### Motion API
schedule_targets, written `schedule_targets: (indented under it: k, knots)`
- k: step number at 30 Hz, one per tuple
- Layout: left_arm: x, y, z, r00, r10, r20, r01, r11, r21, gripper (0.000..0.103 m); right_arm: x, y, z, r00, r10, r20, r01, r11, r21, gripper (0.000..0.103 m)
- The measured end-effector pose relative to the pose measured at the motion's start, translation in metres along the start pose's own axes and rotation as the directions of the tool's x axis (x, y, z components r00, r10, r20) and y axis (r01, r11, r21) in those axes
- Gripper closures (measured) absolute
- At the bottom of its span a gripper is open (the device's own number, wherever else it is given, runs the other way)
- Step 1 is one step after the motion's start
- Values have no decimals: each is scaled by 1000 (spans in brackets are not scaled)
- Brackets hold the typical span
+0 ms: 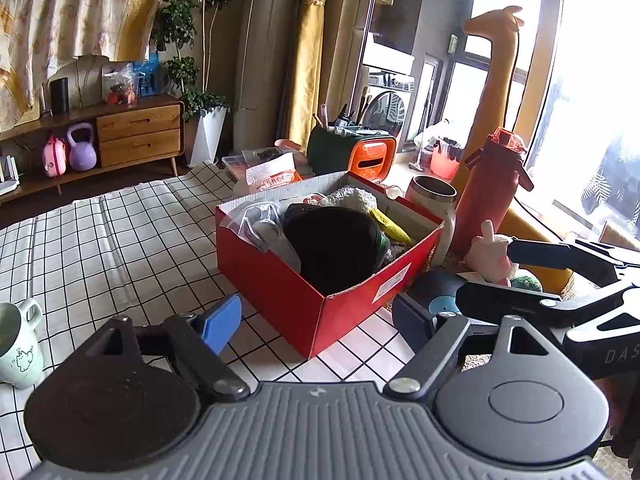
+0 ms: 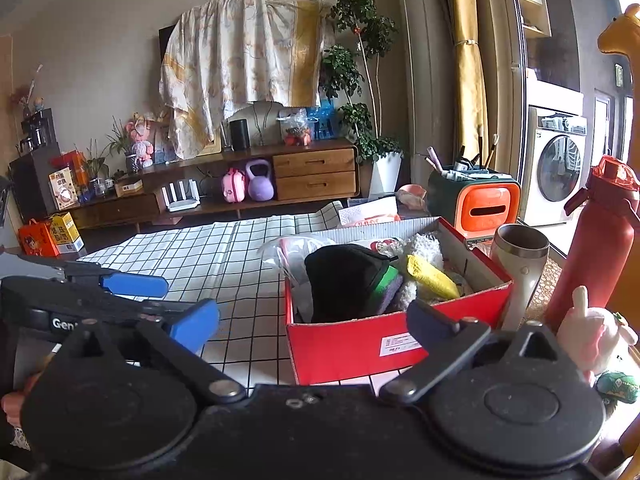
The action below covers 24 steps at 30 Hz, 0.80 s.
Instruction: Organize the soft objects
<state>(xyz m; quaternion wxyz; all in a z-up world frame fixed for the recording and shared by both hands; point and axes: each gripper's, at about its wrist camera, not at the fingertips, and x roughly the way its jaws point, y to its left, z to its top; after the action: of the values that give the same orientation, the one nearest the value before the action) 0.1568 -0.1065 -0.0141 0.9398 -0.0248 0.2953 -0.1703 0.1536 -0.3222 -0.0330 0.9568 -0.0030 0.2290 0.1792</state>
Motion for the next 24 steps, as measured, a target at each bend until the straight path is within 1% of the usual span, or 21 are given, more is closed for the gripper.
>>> schedule_targets:
  k: [7,8,10,13,15,18,20,24]
  knots:
    - [-11,2,-3,1000,6,2,-6,999,-33,16,-12,5,-7,1000,-11,23,11,1000,9,0]
    - [-12,2,-3,1000,9,5,-9,999,-35,15,-14,5,-8,1000,-16,27,16,1000,7,0]
    - [-16,2,-4,1000,13,14,-12,999,-39,7,-17,6,-9,999,-24,31,24,1000,11,0]
    - [-20,1,-4,1000,4,23,-3,999,-40,1,-20,6,-8,999,-19,32,18,999,32,0]
    - [-23,-2,-5,1000,15,24,-14,1000,-26,0,-22,7,-7,999,-8,34,7,999,36,0]
    - [-25,-5,-6,999,36,23,-36,999,-6,0,-26,10,-7,998,-37,52,36,999,21,0]
    - [-28,-7,-8,999,45,28,-45,999,9,0,-29,10,-7,997,-41,60,39,999,27,0]
    - [-36,-10,-10,998,40,49,-41,999,17,0,-29,10,-10,997,-41,60,39,999,28,0]
